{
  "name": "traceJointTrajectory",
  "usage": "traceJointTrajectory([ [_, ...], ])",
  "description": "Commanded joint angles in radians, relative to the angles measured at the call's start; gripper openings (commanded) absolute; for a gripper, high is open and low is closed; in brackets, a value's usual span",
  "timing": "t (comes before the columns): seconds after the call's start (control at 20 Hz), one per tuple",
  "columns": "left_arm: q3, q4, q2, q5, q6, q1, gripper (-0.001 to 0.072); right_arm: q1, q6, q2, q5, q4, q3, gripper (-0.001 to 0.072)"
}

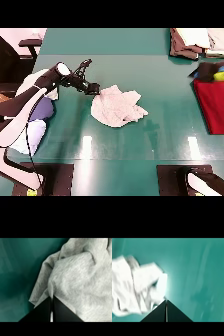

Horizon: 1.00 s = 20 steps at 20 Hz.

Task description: Fold the shirts.

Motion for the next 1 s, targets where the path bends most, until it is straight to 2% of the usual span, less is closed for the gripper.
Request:
traceJointTrajectory([
  [0.0, 0.005, -0.009, -0.005, 0.020, 0.012, 0.004, 0.0020, 0.019, -0.001, -0.061, -0.003, 0.092, -0.197, 0.0079],
  [0.05, 0.018, -0.002, -0.005, 0.004, 0.011, 0.005, 0.0020, 0.041, -0.001, -0.090, -0.003, 0.118, -0.240, 0.0324],
  [0.1, 0.035, 0.006, -0.004, -0.015, 0.010, 0.006, 0.0019, 0.068, -0.001, -0.126, -0.004, 0.142, -0.280, 0.0509],
  [0.3, 0.121, 0.039, -0.004, -0.088, 0.011, 0.006, 0.0020, 0.242, -0.122, -0.221, -0.110, 0.326, -0.407, 0.0511],
  [0.5, 0.131, 0.039, -0.004, -0.101, 0.010, 0.006, 0.0020, 0.410, -0.144, -0.294, -0.268, 0.331, -0.397, 0.0501],
  [0.65, 0.131, 0.039, -0.004, -0.111, 0.011, 0.006, 0.0020, 0.449, -0.149, -0.375, -0.290, 0.329, -0.352, 0.0501],
  [0.7, 0.131, 0.039, -0.004, -0.114, 0.011, 0.006, 0.0020, 0.449, -0.149, -0.402, -0.288, 0.330, -0.335, 0.0473],
  [0.75, 0.131, 0.039, -0.004, -0.119, 0.011, 0.006, 0.0020, 0.448, -0.154, -0.420, -0.286, 0.330, -0.318, 0.0382],
  [0.8, 0.132, 0.039, -0.004, -0.126, 0.011, 0.006, 0.0019, 0.448, -0.168, -0.431, -0.281, 0.330, -0.302, 0.0354],
  [0.85, 0.136, 0.039, -0.003, -0.136, 0.010, 0.006, 0.0020, 0.448, -0.173, -0.433, -0.281, 0.330, -0.287, 0.0227],
  [0.9, 0.140, 0.040, 0.006, -0.143, 0.010, 0.006, 0.0019, 0.448, -0.183, -0.425, -0.280, 0.330, -0.273, 0.0042],
  [0.95, 0.143, 0.040, 0.026, -0.139, 0.010, 0.006, 0.0019, 0.447, -0.186, -0.406, -0.277, 0.325, -0.261, 0.0014],
])
